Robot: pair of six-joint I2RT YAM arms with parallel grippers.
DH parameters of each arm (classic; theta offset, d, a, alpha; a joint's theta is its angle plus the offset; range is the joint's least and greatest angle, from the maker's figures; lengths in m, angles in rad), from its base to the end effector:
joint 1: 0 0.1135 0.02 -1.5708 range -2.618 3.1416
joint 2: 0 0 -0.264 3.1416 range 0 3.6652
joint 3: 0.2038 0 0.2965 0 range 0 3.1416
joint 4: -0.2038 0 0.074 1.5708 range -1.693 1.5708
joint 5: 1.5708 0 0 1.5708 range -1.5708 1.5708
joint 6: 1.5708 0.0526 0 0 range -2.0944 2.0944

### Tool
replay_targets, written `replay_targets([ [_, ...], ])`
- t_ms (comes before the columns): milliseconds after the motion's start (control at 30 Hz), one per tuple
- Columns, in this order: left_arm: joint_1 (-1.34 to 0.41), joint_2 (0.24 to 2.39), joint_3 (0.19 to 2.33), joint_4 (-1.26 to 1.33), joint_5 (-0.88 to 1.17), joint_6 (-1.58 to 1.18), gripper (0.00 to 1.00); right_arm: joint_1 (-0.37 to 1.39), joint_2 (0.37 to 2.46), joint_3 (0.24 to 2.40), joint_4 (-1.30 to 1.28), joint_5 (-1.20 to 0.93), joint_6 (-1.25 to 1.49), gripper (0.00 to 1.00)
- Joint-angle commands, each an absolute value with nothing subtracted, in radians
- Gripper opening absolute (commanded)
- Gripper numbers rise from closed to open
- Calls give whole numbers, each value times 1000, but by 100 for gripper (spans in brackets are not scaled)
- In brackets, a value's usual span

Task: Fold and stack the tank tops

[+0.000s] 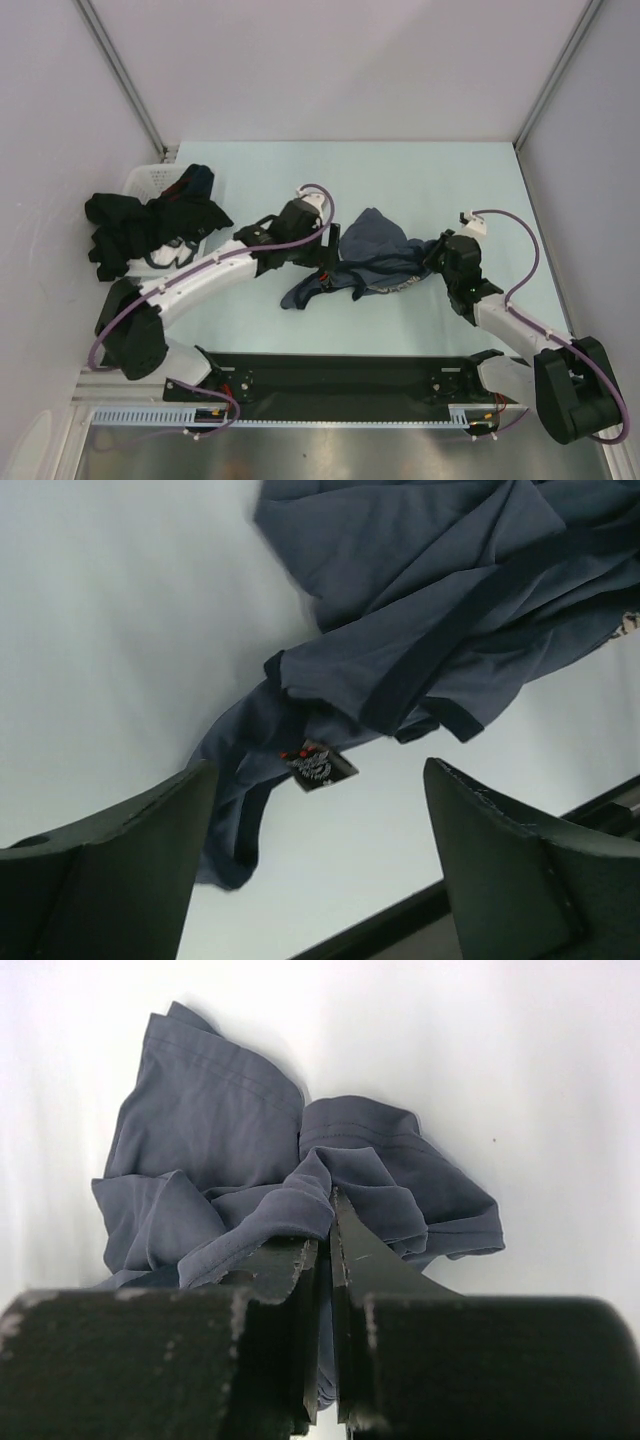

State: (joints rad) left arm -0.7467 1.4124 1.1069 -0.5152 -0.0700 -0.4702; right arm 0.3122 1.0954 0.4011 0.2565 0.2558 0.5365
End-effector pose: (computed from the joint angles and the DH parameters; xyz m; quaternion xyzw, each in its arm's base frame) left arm 0.2664 -0.2415 0.2516 0.1155 0.9228 -0.1825 0.3190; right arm 0.2647 0.0714 0.1556 0.1617 0.8240 0.1211 0.5294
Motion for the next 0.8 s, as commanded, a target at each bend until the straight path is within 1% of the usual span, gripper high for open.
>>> replay_targets([
  [0, -785, 1482, 1130, -408, -98, -486, 88, 314, 1068, 426, 259, 291, 511, 6],
  [33, -796, 1500, 1140, -413, -100, -488, 86, 316, 1066, 425, 258, 294, 511, 6],
  [100, -804, 1540, 1154, -407, -109, -495, 86, 314, 1065, 426, 256, 298, 511, 6],
  [200, -805, 1572, 1158, -377, -98, -503, 79, 316, 1063, 426, 256, 301, 511, 6],
  [233, -807, 1580, 1163, -367, -97, -503, 73, 316, 1065, 426, 258, 301, 511, 6],
  [300, -807, 1607, 1172, -364, -89, -505, 71, 314, 1066, 426, 258, 299, 511, 6],
  [400, -807, 1643, 1206, -368, -83, -500, 65, 313, 1068, 428, 258, 299, 511, 6],
  [467, -807, 1655, 1223, -362, -75, -497, 50, 313, 1069, 428, 256, 299, 511, 6],
  [500, -807, 1658, 1230, -357, -71, -497, 41, 313, 1068, 428, 258, 299, 509, 6],
  [533, -808, 1666, 1236, -345, -64, -494, 29, 313, 1068, 428, 256, 298, 509, 6],
  [567, -807, 1670, 1245, -342, -55, -482, 21, 313, 1065, 428, 256, 299, 508, 6],
  [600, -807, 1680, 1287, -348, -61, -474, 6, 314, 1065, 428, 255, 299, 508, 6],
  [633, -807, 1693, 1314, -392, -80, -471, 0, 314, 1062, 428, 255, 301, 508, 6],
  [767, -769, 1694, 1468, -515, -130, -431, 0, 313, 1052, 426, 242, 304, 502, 6],
])
